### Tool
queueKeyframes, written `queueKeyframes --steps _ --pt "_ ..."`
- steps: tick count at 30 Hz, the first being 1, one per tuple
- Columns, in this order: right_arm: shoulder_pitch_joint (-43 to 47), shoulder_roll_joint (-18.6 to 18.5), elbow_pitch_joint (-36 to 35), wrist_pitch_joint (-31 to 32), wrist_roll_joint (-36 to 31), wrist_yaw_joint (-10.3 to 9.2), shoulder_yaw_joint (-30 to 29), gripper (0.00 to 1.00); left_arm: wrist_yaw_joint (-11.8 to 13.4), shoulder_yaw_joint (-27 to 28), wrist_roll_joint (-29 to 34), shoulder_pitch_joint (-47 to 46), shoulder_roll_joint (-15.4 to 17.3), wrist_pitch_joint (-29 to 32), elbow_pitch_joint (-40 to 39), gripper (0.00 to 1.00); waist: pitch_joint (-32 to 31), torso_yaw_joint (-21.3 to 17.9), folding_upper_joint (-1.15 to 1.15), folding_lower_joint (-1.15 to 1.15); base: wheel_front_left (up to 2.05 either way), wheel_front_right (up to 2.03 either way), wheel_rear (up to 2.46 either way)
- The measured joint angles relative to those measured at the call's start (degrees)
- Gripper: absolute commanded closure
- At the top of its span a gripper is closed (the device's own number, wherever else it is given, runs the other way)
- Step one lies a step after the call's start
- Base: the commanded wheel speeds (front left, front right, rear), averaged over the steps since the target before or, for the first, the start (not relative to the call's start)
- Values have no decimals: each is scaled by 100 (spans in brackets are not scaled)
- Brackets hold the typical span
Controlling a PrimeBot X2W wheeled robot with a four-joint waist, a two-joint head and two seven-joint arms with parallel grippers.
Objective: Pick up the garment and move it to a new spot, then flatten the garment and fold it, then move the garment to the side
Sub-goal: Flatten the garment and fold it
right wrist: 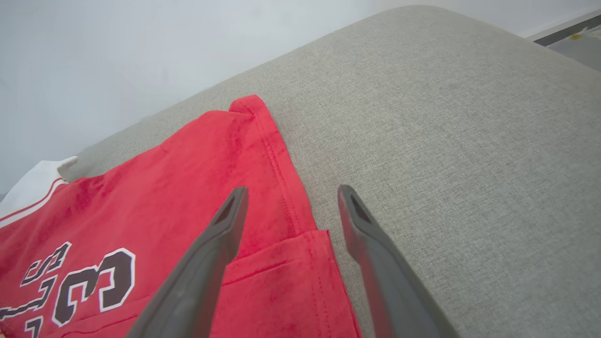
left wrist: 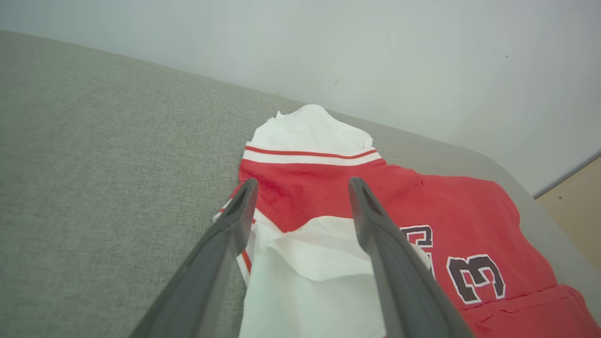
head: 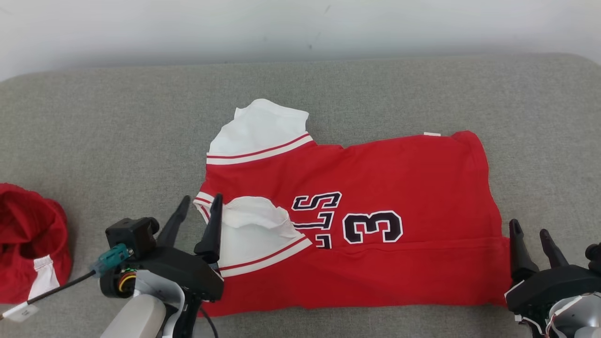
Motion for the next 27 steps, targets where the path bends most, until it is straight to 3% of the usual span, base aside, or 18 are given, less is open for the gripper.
queueKeyframes --steps 7,11,20,27 --pt "64 1 -377 91 -125 1 -162 0 524 -88 552 236 364 -245 -25 0 -197 -19 0 -1 0 0 0" --pt "385 -3 -553 548 -129 0 -335 0 808 -183 628 779 558 -74 -245 0 -329 -13 0 -1 0 0 0" --pt "775 3 -416 1313 -205 0 -506 0 1211 -627 690 1468 747 834 -605 0 -335 16 0 -2 0 0 0" --pt "614 8 85 1553 -237 0 -342 0 1349 -698 565 1515 620 1127 -625 0 -211 40 0 -1 0 0 0"
